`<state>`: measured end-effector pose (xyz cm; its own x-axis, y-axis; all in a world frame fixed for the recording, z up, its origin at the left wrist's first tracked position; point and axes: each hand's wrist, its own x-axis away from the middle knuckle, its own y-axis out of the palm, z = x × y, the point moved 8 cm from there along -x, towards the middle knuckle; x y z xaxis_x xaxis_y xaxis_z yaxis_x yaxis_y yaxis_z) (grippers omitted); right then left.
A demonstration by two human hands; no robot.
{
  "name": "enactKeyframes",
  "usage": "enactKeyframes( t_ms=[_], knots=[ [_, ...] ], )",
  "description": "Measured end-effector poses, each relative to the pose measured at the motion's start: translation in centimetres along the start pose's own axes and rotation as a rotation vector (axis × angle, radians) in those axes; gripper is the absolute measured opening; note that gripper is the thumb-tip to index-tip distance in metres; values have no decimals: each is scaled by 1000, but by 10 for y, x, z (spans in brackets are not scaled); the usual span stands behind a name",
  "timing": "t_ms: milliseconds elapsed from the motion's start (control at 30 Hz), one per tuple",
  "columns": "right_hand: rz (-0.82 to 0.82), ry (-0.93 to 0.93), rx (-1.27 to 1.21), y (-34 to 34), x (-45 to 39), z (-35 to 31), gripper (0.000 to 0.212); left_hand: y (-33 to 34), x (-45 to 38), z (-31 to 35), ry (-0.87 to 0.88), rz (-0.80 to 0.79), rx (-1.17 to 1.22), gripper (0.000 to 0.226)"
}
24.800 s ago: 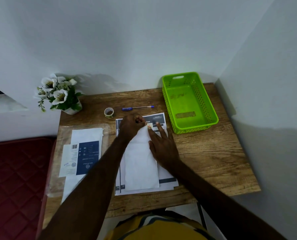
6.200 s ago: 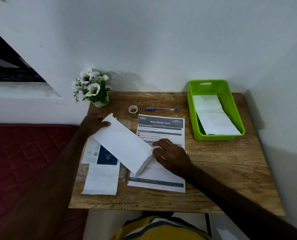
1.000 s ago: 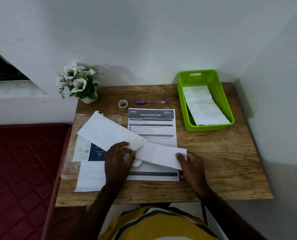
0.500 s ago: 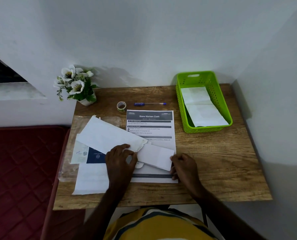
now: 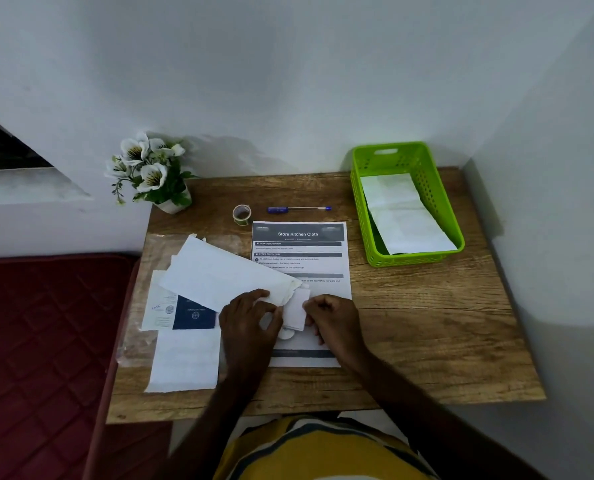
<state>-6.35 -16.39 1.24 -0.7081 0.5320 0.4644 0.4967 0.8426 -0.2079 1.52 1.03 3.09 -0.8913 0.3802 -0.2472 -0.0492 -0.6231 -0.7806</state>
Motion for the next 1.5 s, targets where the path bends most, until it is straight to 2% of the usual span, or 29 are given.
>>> enactKeyframes(
  t_ms=[200, 367, 567, 800, 1067, 1267, 1500],
  knots=[
    [44, 3, 94, 15, -11, -5, 18, 1, 0, 7, -25, -12, -44, 24],
    [70, 37, 123, 13, -14, 1, 19, 9, 1, -7, -67, -54, -191, 44],
    [64, 65, 176, 12, -14, 4, 24, 12, -1, -6, 49, 0, -281, 23],
    [84, 115, 127, 6, -10, 7, 26, -2, -5, -4, -7, 50, -169, 21],
    [-26, 133, -39, 30, -3, -1, 11, 5, -6, 12, 1, 1, -49, 18],
    [-48, 156, -77, 35, -11, 2, 10, 8, -10, 9, 4, -8, 4, 20],
    [201, 115, -18, -2, -9, 10, 10, 19, -9, -8, 136, -64, -89, 19]
  ],
)
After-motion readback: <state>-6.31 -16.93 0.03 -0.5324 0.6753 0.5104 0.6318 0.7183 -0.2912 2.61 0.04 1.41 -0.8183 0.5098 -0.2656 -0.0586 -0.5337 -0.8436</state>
